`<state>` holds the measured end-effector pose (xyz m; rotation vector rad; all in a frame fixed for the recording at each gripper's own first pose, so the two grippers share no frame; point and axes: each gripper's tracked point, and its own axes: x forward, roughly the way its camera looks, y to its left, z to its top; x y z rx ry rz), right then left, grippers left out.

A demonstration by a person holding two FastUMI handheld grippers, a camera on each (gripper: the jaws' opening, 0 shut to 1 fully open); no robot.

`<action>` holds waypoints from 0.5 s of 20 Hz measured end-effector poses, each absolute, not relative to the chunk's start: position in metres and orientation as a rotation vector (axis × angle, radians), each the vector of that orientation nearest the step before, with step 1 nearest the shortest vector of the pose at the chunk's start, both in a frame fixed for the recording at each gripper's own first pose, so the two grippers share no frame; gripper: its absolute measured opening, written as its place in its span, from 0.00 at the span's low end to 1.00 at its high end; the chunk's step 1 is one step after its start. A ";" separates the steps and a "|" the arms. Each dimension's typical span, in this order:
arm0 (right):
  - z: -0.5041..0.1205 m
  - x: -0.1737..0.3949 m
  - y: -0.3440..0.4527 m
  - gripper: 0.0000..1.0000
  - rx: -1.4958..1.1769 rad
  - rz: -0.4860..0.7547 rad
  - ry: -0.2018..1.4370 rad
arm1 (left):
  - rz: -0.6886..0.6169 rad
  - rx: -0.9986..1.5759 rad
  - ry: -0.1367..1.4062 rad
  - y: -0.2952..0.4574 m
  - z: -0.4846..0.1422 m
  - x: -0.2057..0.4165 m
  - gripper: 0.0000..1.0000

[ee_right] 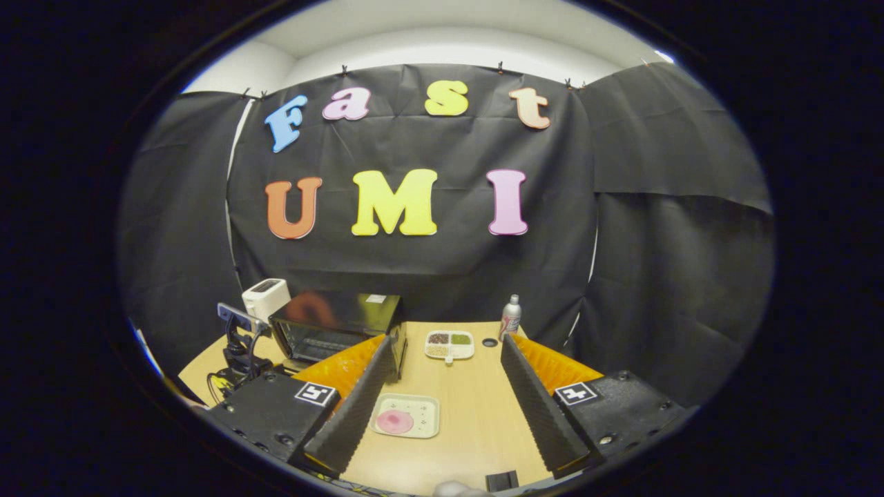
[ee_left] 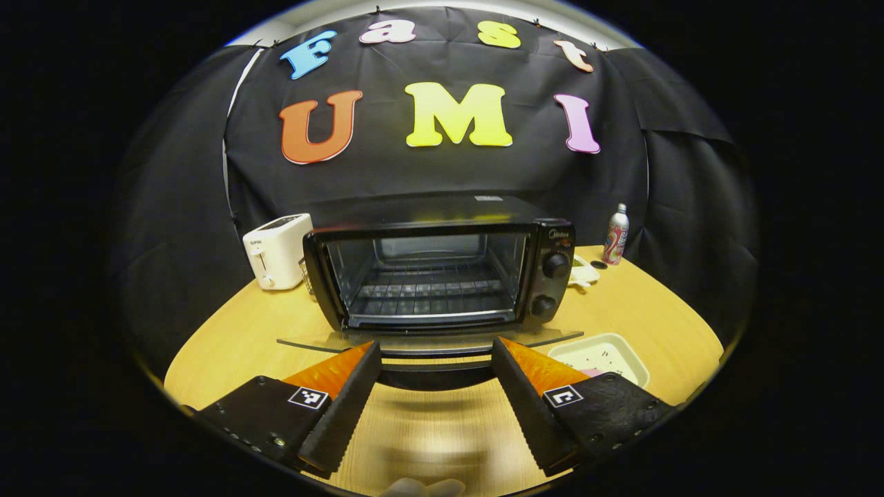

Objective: Open the electric oven with the left hand, put the food in, and close the electric oven.

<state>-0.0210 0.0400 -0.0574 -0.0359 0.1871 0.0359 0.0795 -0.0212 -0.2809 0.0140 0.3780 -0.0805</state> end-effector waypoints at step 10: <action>-0.061 -0.025 0.035 0.97 -0.058 0.024 0.199 | -0.083 0.002 0.545 -0.024 -0.349 0.052 0.98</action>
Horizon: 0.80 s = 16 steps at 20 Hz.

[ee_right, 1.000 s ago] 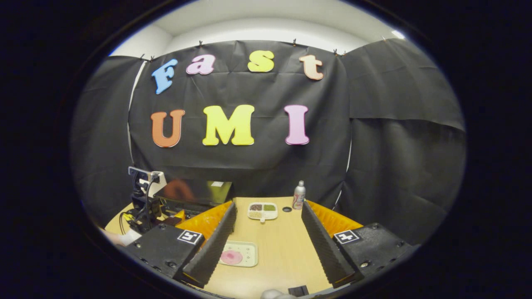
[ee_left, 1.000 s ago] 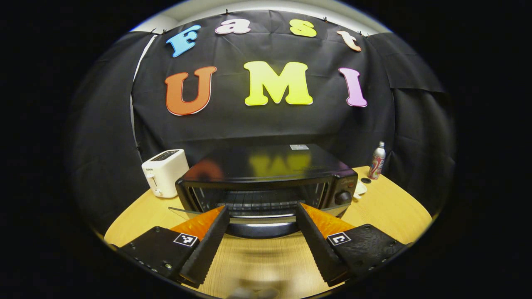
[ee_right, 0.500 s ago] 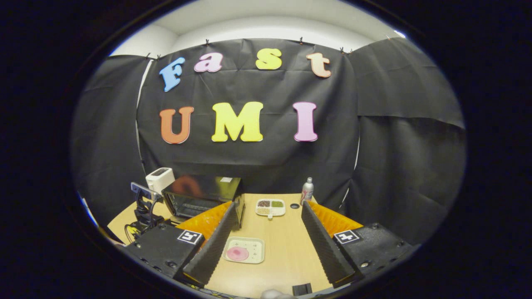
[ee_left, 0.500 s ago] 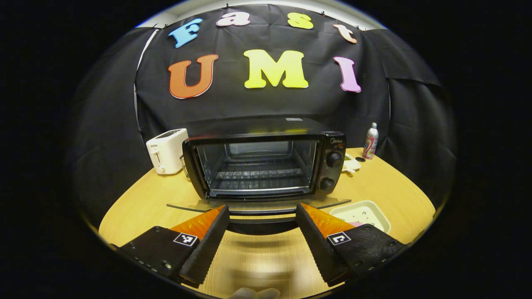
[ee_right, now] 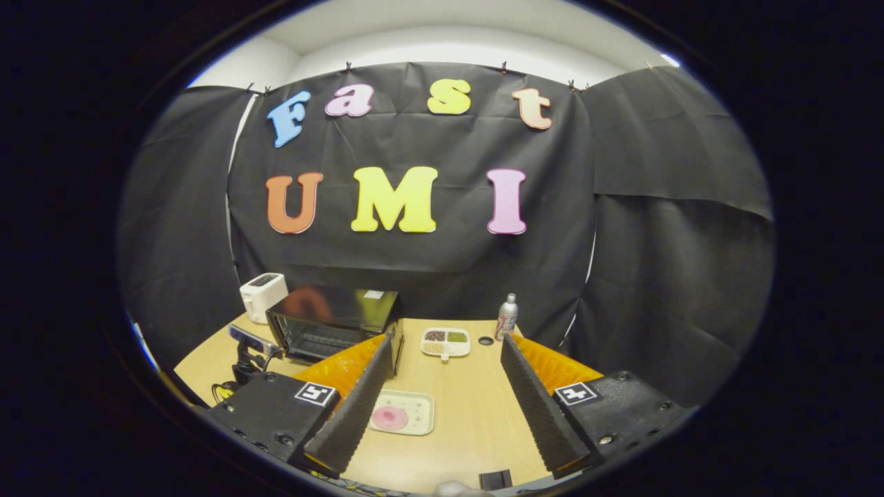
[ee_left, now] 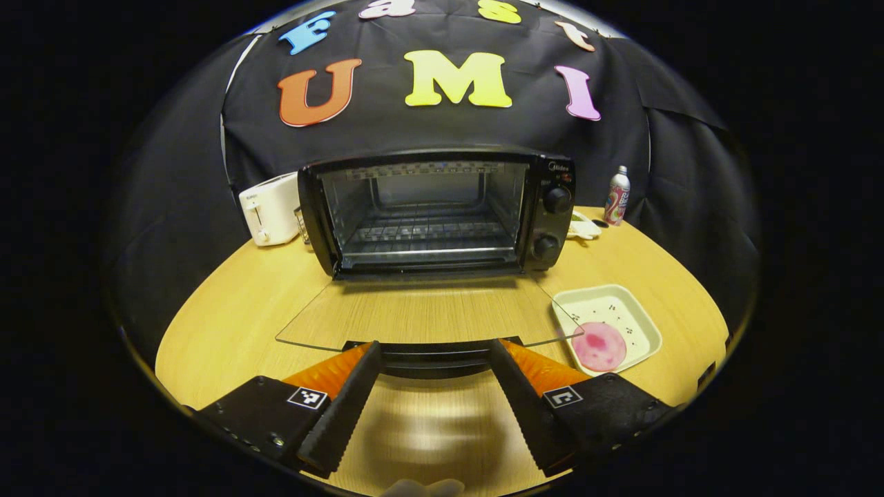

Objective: Open the electric oven with the left hand, put the food in, and close the electric oven.

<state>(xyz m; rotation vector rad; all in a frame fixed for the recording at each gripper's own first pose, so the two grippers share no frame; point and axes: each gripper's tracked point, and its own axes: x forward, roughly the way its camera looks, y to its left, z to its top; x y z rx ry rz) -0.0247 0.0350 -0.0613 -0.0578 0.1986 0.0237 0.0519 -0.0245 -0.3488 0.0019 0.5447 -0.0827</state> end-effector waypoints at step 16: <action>-0.096 -0.010 0.028 0.98 -0.051 0.026 0.276 | -0.094 -0.003 0.531 -0.020 -0.337 0.045 0.97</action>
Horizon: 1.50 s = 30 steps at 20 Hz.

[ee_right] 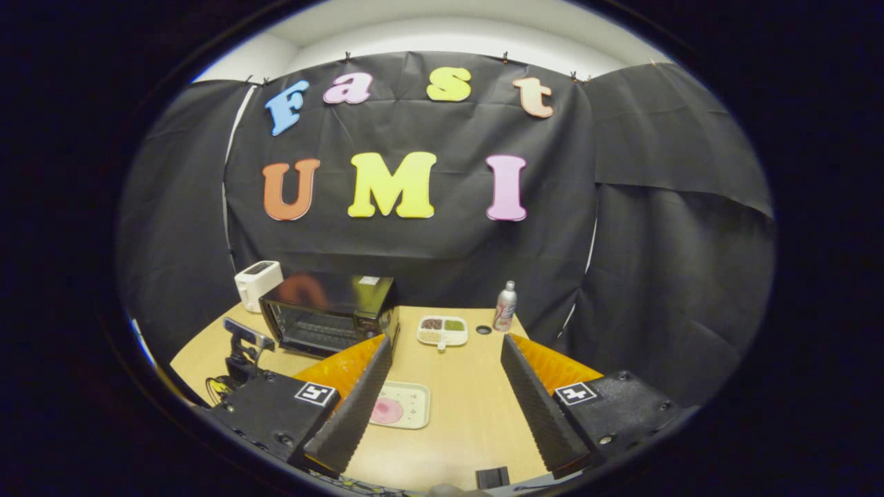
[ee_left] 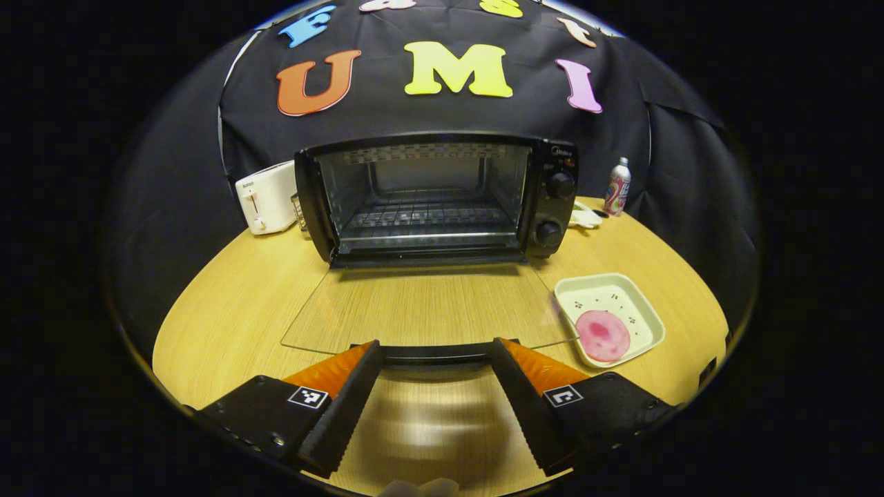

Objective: Open the electric oven with the left hand, put the food in, and close the electric oven.

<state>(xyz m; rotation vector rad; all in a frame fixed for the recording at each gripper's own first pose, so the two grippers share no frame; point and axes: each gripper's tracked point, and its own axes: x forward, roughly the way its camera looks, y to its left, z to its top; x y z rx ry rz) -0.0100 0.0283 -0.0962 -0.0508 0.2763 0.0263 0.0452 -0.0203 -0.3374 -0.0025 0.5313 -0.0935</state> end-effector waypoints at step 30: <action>-0.427 0.146 0.037 0.26 0.151 0.222 1.279 | 0.241 -0.039 0.165 0.014 -0.089 -0.055 0.97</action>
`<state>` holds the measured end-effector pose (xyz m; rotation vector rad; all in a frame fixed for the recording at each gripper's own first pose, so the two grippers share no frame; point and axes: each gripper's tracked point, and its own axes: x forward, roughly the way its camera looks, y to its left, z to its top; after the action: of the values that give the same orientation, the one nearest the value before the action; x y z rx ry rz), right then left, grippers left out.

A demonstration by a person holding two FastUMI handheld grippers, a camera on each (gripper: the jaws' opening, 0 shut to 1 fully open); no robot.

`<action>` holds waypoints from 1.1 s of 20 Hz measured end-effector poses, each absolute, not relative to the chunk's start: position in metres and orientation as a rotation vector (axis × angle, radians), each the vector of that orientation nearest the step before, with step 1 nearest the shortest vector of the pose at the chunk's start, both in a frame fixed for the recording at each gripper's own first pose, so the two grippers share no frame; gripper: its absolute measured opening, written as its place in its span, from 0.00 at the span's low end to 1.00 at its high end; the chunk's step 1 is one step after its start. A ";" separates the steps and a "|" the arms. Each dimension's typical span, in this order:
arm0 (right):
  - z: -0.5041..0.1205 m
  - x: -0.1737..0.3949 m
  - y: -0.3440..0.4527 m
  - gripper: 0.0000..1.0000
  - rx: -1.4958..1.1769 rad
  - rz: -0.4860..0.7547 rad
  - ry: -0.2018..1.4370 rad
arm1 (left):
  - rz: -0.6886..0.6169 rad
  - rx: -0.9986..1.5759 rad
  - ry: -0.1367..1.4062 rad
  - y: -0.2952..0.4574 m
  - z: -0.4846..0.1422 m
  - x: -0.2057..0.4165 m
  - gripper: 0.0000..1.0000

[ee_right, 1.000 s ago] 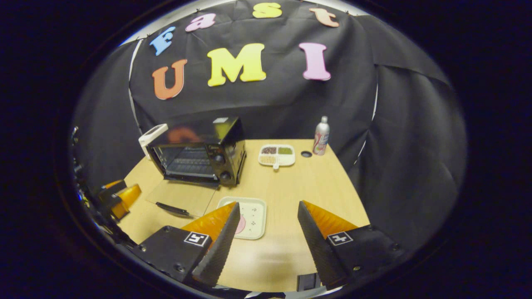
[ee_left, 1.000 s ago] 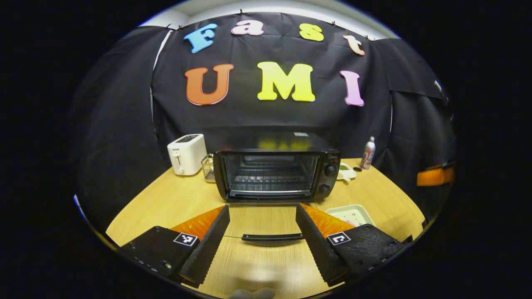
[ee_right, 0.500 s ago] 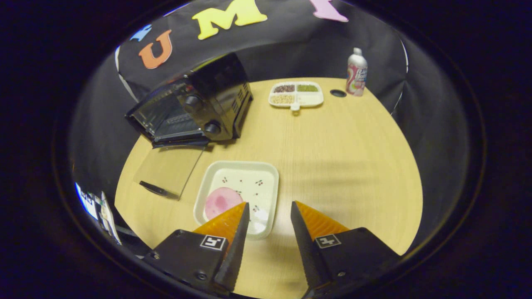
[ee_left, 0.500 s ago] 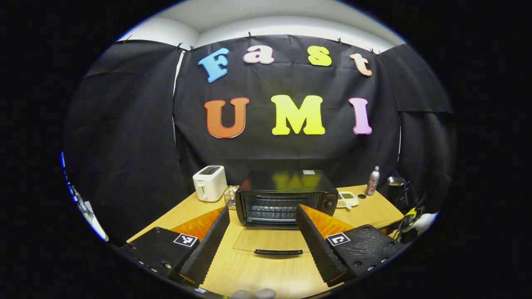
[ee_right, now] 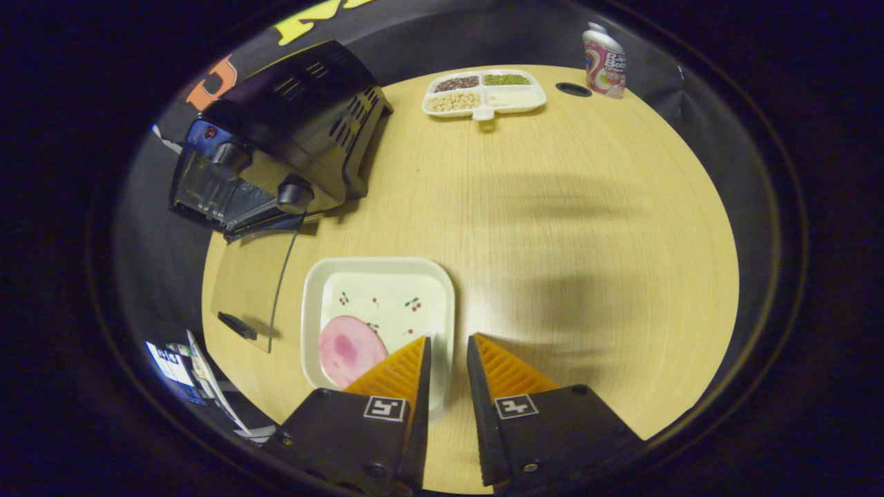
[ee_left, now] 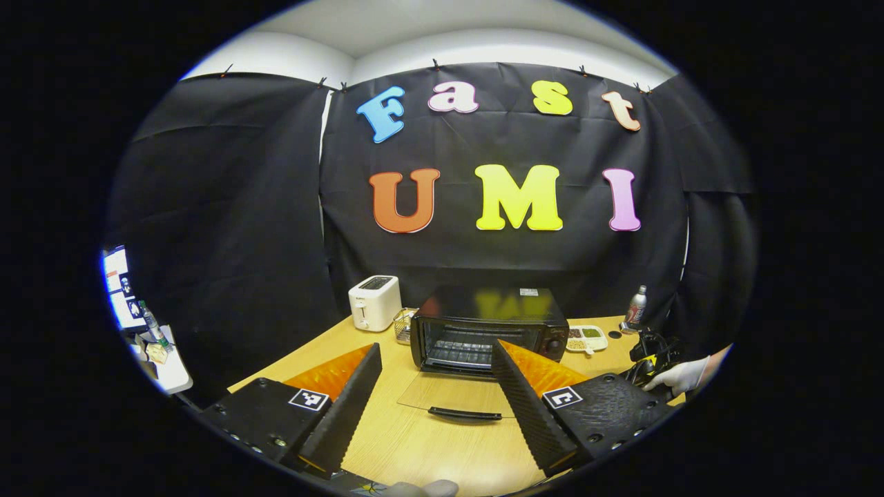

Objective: Open the electric oven with the left hand, put the food in, and close the electric oven.

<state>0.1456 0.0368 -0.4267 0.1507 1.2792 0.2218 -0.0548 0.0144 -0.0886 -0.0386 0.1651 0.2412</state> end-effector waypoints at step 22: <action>-0.429 0.128 0.047 0.04 0.477 0.197 1.355 | 0.045 -0.094 0.186 0.075 -0.113 -0.029 0.97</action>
<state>0.1278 0.0465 -0.4287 0.4773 1.3553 0.1974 -0.0285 0.0750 -0.1133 -0.0944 0.1856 0.0453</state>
